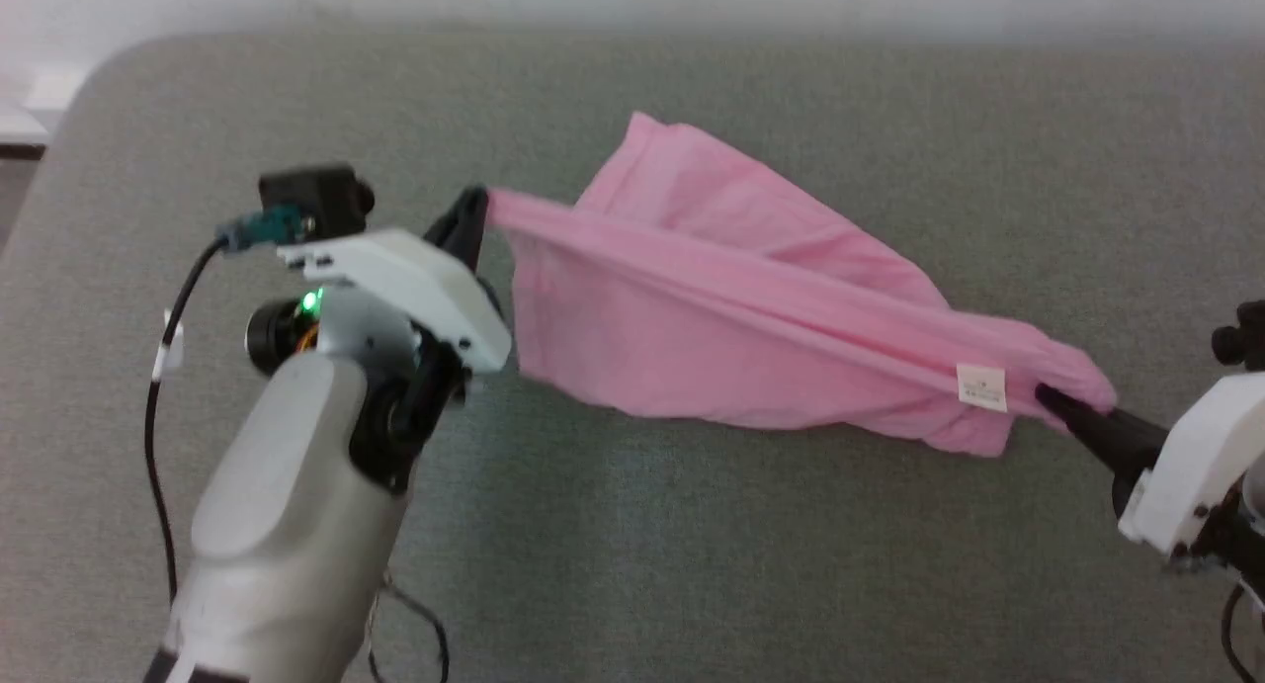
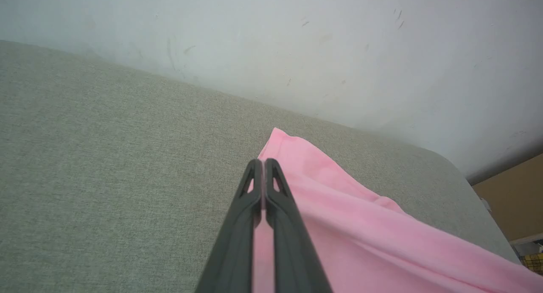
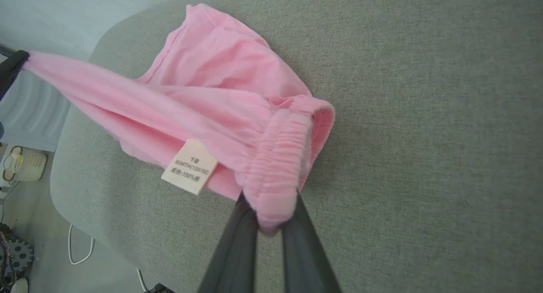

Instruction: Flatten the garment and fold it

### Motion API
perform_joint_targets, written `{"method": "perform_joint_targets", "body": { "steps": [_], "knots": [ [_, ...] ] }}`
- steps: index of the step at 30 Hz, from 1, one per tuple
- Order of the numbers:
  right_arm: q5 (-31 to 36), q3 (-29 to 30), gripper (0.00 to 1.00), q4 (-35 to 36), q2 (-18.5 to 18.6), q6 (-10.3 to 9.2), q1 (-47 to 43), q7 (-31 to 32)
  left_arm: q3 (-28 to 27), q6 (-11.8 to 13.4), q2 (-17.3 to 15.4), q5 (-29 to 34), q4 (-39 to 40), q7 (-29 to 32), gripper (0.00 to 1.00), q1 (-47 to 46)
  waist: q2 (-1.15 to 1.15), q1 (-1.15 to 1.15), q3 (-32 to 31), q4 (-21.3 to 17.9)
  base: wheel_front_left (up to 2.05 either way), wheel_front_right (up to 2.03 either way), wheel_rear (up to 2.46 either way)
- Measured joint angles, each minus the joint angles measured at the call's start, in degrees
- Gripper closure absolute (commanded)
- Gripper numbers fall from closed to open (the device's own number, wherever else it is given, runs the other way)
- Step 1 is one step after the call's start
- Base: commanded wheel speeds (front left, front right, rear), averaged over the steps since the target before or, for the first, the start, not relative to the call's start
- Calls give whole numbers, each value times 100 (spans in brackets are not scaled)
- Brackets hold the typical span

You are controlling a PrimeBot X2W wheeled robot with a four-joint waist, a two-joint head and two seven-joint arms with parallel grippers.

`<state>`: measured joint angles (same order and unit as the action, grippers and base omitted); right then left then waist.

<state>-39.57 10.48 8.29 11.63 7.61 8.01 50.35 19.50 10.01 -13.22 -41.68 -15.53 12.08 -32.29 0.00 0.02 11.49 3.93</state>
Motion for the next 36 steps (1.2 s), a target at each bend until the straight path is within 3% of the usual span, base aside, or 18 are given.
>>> {"method": "perform_joint_targets", "body": {
  "steps": [12, 28, 29, 30, 31, 36],
  "knots": [
    [-386, -233, 100, -82, -23, -1, 798, -48, 102, -421, 293, 313, -1906, -630, 100, -1999, 0, 1, 925, -416, 0, 0, 0],
    [-692, -858, 100, -127, 64, -1, 961, -267, 240, -624, 382, 450, -3303, -1028, 100, -2838, 0, -1, 1609, -1038, 0, 0, 0],
    [-725, -878, 90, -113, 62, -1, 961, -288, 222, -641, 396, 443, -3370, -1070, 91, -2864, 0, -1, 1633, -1056, 0, 0, 0],
    [-762, -884, 51, -92, 58, -1, 961, -326, 210, -642, 411, 436, -3434, -1071, 34, -2895, 0, -1, 1653, -1071, 0, 0, 0],
    [-789, -886, 0, -73, 59, -1, 960, -354, 227, -642, 415, 449, -3478, -1141, 0, -2917, 0, -1, 1670, -1082, 0, 0, 0],
    [-895, -865, 0, 47, 35, -2, 954, -506, 227, -734, 461, 447, -3643, -1471, 0, -3003, 0, -2, 1667, -1097, 0, 0, 0]
  ]
}}
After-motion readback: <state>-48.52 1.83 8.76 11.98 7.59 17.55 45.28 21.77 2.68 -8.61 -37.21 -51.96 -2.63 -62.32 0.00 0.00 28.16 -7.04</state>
